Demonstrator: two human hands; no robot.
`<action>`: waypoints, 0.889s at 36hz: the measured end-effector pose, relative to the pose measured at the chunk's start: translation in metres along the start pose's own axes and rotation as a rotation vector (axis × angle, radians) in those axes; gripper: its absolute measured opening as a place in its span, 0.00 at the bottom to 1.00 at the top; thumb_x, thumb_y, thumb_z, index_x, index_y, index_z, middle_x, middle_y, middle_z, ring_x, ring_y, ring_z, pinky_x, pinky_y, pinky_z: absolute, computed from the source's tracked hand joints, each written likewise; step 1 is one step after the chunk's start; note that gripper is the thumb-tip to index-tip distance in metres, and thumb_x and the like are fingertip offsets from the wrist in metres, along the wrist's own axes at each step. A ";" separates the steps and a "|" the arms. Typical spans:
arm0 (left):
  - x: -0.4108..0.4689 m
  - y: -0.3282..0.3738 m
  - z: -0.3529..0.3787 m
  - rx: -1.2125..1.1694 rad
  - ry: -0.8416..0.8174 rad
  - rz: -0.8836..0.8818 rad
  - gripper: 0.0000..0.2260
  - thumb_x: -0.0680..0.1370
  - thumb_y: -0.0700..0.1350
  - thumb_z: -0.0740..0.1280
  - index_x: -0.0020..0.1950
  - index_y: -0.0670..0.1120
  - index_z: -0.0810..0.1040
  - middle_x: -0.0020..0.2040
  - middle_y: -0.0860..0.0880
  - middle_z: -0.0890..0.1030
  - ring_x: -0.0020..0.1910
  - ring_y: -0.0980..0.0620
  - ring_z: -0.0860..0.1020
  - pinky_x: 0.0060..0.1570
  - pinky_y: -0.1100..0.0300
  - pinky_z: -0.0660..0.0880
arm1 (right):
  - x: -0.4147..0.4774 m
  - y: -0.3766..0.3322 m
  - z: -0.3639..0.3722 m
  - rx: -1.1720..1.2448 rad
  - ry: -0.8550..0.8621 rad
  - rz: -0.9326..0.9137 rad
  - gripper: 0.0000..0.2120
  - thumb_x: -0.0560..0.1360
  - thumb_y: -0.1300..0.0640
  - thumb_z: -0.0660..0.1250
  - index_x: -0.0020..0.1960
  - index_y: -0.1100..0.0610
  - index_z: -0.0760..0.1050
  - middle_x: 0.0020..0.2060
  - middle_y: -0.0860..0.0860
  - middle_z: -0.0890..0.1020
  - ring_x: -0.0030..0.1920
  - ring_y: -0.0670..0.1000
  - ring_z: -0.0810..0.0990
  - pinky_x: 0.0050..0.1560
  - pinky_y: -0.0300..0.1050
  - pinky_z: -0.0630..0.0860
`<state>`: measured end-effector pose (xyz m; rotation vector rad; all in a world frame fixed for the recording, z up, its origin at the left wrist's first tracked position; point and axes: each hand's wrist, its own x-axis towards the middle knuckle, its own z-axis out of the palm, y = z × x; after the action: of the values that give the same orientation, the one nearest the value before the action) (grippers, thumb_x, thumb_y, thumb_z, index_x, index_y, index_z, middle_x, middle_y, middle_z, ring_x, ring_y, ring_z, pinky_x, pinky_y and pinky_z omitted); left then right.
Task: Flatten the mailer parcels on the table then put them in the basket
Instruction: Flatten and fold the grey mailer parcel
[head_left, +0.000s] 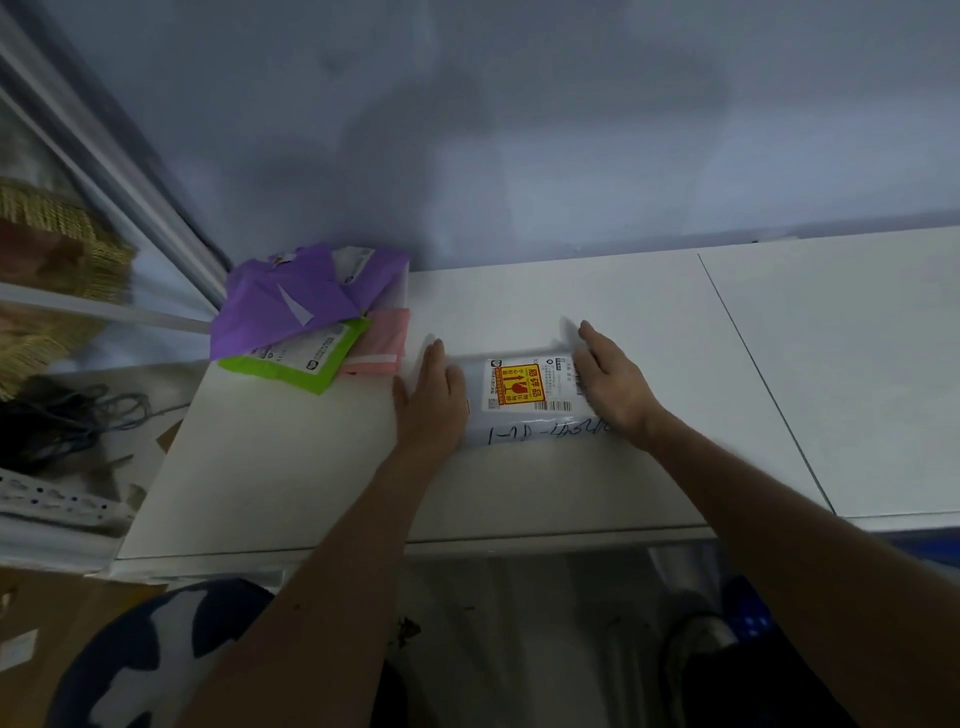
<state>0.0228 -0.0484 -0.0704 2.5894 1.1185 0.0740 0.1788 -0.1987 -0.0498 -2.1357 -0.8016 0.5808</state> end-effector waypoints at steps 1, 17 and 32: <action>0.004 0.000 -0.001 -0.009 0.039 -0.014 0.19 0.82 0.43 0.50 0.74 0.43 0.62 0.79 0.49 0.50 0.77 0.54 0.49 0.74 0.45 0.45 | 0.001 -0.003 0.000 -0.075 0.012 -0.023 0.23 0.84 0.53 0.51 0.76 0.59 0.59 0.74 0.54 0.65 0.73 0.53 0.62 0.72 0.45 0.57; -0.004 0.023 0.002 0.108 0.102 0.337 0.24 0.75 0.44 0.50 0.66 0.38 0.74 0.62 0.41 0.78 0.65 0.42 0.74 0.68 0.50 0.66 | -0.004 -0.037 0.053 -0.455 -0.009 -0.531 0.24 0.73 0.63 0.54 0.67 0.69 0.70 0.60 0.64 0.77 0.61 0.63 0.76 0.67 0.51 0.66; 0.002 0.013 -0.003 0.003 0.120 0.277 0.26 0.81 0.50 0.43 0.69 0.40 0.71 0.68 0.43 0.73 0.73 0.45 0.63 0.72 0.53 0.54 | 0.005 -0.012 0.027 -0.632 0.065 -0.420 0.23 0.82 0.47 0.52 0.72 0.56 0.68 0.68 0.52 0.74 0.70 0.53 0.69 0.74 0.50 0.55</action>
<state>0.0329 -0.0545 -0.0632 2.7568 0.7895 0.2935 0.1612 -0.1757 -0.0568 -2.4047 -1.4948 0.0265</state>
